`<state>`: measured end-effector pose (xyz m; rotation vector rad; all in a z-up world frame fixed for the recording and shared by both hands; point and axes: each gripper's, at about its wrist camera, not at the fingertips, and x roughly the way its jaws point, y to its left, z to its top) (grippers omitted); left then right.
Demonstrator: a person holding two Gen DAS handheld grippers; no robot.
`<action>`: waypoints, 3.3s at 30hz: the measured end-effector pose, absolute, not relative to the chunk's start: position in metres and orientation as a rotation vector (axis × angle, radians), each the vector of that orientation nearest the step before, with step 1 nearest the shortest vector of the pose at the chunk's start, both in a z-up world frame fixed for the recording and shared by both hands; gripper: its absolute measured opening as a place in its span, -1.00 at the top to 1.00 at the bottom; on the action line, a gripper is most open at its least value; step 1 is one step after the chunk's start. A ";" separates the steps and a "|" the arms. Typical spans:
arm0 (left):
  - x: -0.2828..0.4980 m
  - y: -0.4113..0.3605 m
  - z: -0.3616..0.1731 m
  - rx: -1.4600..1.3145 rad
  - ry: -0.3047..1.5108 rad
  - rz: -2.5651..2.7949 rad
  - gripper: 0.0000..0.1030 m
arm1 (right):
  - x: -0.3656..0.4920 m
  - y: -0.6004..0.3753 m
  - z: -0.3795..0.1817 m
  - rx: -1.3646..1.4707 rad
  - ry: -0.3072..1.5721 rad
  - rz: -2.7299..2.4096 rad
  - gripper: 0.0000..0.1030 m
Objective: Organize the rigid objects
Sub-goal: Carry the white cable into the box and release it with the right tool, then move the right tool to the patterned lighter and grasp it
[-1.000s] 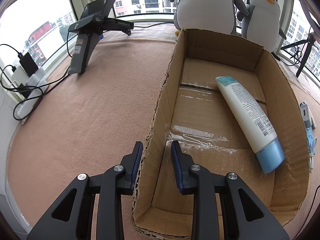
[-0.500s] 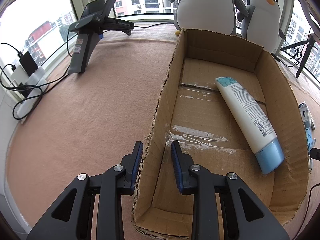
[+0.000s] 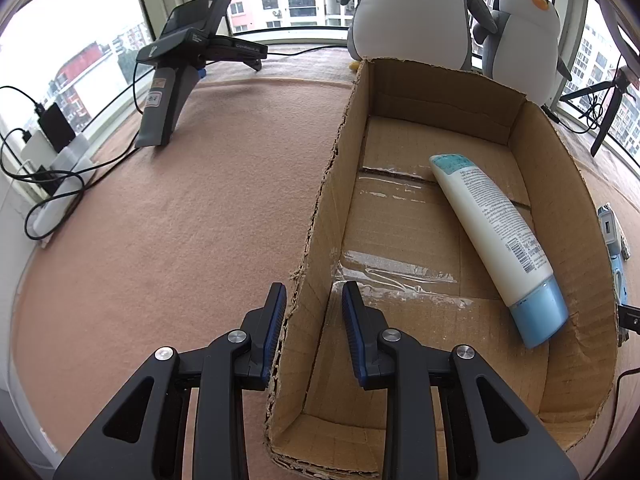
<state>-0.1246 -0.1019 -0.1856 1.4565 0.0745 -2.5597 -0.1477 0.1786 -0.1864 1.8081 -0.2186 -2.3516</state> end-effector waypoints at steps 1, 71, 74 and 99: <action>-0.125 -0.102 -0.186 1.457 0.075 -2.560 0.48 | -0.148 0.178 -0.187 1.804 -0.213 -2.350 0.73; -0.124 -0.102 -0.186 1.436 0.046 -2.565 0.48 | -0.204 0.033 -0.107 1.362 0.023 -2.348 -0.44; -0.124 -0.102 -0.186 1.436 0.046 -2.566 0.48 | -0.198 0.046 -0.104 1.365 0.029 -2.363 -0.44; -0.123 -0.096 -0.186 1.434 -0.007 -2.554 0.48 | -0.213 0.260 -0.138 1.581 -0.204 -2.592 -0.44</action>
